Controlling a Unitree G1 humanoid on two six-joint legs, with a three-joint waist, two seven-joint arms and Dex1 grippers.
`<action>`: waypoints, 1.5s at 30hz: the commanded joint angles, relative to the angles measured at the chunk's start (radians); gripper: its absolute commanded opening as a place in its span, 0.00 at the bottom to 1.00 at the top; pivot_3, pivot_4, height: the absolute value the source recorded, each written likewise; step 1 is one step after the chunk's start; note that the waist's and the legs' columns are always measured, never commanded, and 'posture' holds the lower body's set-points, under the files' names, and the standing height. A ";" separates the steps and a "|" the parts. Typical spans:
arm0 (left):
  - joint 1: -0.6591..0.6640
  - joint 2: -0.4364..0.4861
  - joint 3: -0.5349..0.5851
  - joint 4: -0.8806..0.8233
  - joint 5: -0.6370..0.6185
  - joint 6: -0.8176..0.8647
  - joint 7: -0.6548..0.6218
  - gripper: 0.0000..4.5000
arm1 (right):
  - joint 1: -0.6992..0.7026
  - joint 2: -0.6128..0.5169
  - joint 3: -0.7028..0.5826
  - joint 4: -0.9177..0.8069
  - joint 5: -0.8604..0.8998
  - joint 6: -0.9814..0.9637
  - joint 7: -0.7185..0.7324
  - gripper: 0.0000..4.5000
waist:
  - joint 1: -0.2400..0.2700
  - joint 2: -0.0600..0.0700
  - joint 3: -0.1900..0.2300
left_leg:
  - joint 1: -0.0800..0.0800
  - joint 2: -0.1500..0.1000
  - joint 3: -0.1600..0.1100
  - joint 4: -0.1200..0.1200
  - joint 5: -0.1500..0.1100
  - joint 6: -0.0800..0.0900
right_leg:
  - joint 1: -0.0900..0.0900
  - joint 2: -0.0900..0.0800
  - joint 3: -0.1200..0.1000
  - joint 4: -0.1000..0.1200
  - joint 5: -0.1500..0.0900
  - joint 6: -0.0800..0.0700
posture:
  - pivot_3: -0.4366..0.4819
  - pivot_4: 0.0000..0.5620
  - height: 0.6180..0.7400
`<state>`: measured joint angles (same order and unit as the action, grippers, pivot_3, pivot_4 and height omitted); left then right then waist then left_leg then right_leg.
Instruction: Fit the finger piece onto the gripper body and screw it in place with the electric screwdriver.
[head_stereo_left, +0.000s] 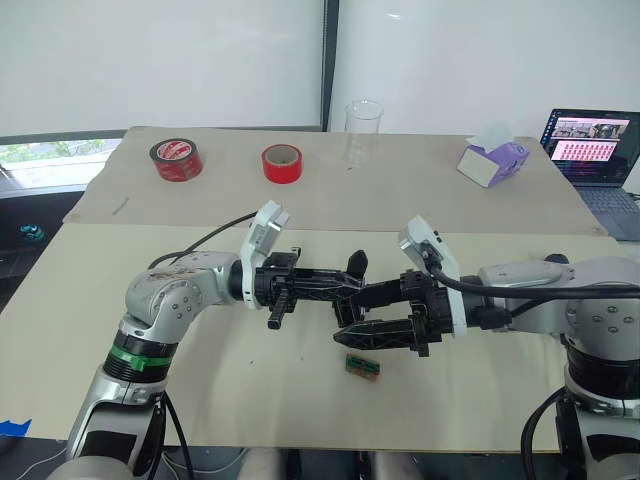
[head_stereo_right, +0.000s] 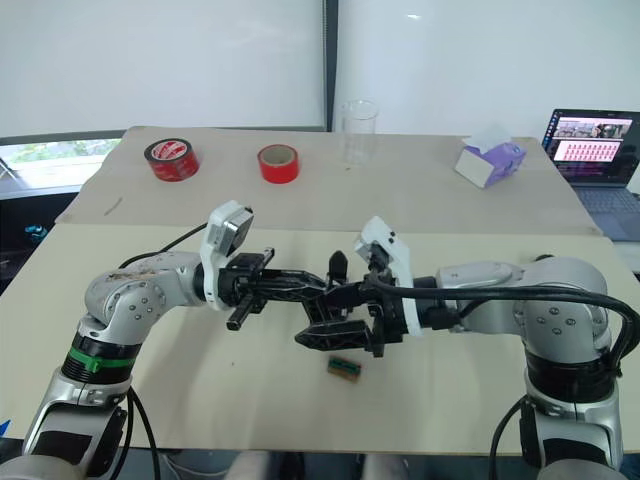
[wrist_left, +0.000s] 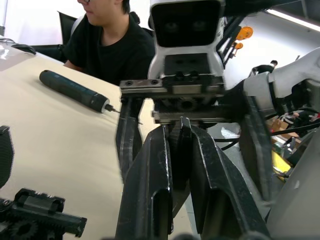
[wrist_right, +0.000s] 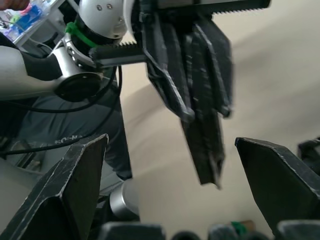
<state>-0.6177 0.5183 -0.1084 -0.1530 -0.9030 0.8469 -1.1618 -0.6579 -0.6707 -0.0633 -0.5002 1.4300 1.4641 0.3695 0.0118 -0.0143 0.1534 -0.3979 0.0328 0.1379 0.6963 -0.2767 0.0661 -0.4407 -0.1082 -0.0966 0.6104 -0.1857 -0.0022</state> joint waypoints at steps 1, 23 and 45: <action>-0.019 -0.013 0.005 -0.020 -0.006 0.010 0.000 0.01 | -0.017 0.004 0.014 -0.004 0.076 -0.046 -0.060 1.00 | 0.000 0.000 0.000 | 0.000 0.000 0.000 0.000 0.000 0.001 | 0.000 0.000 0.000 0.000 0.000 0.000 | 0.48 0.27 1.00; 0.037 0.036 0.021 -0.079 0.021 -0.014 -0.017 0.26 | 0.059 -0.081 0.082 -0.099 -0.063 -0.200 0.050 0.10 | 0.000 0.000 0.000 | -0.001 0.000 -0.001 0.000 -0.001 0.003 | 0.000 0.000 0.000 0.000 -0.003 0.006 | 0.48 0.27 1.00; 0.125 -0.039 -0.097 0.443 0.641 -0.810 -0.084 1.00 | 0.339 -0.092 0.036 0.121 -0.696 -0.957 0.670 0.10 | 0.016 0.000 0.000 | -0.003 0.000 0.000 0.003 -0.002 0.006 | 0.000 -0.001 -0.001 -0.001 0.000 0.002 | 0.48 0.27 1.00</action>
<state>-0.4488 0.4978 -0.1994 0.2514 -0.3027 0.0903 -1.2844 -0.3235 -0.7593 -0.0043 -0.3767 0.7552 0.5610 1.0060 0.0282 -0.0143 0.1535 -0.4013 0.0327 0.1377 0.7005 -0.2792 0.0724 -0.4413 -0.1091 -0.0984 0.6095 -0.1850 -0.0011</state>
